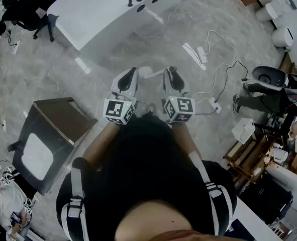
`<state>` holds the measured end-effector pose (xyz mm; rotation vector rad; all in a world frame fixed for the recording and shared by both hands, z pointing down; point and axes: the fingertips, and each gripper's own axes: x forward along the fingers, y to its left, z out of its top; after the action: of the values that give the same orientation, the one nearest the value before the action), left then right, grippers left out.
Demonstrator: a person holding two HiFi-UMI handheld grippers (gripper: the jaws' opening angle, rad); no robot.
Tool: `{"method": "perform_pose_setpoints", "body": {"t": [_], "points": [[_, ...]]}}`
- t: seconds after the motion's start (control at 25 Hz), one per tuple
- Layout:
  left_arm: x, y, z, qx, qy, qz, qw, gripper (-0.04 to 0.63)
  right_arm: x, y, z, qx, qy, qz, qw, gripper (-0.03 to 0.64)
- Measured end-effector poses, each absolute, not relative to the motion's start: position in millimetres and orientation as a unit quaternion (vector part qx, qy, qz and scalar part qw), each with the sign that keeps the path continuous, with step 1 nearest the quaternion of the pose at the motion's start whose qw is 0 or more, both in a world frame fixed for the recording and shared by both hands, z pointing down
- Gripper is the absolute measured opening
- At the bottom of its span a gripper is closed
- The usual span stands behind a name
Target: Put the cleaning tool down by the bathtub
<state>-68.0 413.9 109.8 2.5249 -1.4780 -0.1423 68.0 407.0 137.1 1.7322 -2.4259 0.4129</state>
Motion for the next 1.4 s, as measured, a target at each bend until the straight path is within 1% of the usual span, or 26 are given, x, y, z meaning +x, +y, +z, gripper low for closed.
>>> {"method": "perform_pose_setpoints", "body": {"t": [0.28, 0.88, 1.4], "points": [[-82, 413, 109, 0.859, -0.498, -0.052, 0.107, 0.009, 58, 409, 133, 0.58, -0.8, 0.142, 0.053, 0.091], [-116, 409, 112, 0.87, -0.478, -0.055, 0.107, 0.008, 36, 407, 137, 0.607, -0.781, 0.134, 0.059, 0.091], [-108, 371, 114, 0.867, -0.485, -0.047, 0.1, 0.008, 51, 363, 142, 0.607, -0.781, 0.134, 0.054, 0.091]]}}
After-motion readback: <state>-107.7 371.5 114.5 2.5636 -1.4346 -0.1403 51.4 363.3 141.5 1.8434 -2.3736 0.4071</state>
